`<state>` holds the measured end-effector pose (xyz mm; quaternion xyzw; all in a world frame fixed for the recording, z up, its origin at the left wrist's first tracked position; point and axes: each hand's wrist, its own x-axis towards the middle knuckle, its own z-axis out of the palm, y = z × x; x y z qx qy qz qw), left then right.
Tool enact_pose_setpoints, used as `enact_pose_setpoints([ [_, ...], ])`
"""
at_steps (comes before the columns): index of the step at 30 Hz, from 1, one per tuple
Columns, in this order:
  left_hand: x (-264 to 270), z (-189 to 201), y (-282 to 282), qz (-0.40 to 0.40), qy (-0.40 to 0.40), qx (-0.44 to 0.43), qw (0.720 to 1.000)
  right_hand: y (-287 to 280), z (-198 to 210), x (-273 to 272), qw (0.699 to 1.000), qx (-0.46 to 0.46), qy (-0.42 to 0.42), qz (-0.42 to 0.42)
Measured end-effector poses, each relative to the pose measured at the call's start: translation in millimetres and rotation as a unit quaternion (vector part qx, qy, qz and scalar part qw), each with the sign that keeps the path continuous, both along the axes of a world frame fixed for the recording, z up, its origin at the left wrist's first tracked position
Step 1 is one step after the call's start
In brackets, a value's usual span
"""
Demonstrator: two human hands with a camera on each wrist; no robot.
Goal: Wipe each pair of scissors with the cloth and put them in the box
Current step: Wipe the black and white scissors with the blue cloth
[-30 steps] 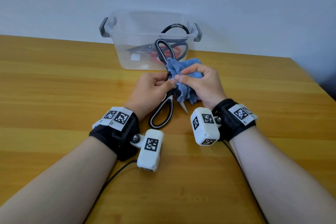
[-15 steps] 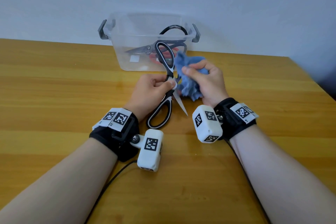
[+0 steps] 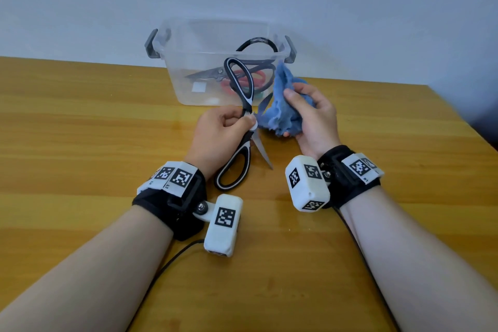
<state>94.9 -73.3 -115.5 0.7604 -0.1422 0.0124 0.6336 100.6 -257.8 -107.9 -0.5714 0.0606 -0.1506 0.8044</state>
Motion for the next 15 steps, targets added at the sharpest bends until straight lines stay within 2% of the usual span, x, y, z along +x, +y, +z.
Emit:
enact_pose_setpoints([
  [4, 1.0, 2.2, -1.2, 0.019, -0.01, 0.015, 1.0, 3.0, 1.8, -5.7, 0.987, -0.106, -0.004, 0.122],
  [6, -1.0, 4.1, -3.0, 0.028, -0.008, 0.015, 0.999, 3.8, 4.2, -10.1, 0.971, -0.186, 0.012, 0.149],
  [9, -1.1, 3.5, -2.1, 0.023, 0.009, -0.013, 1.0, 7.3, 6.0, -14.2, 0.944, -0.295, 0.024, 0.142],
  [15, -3.0, 4.8, -0.2, 0.022, 0.053, -0.055, 0.997, 6.8, 8.7, -17.2, 0.919, -0.371, 0.032, 0.13],
])
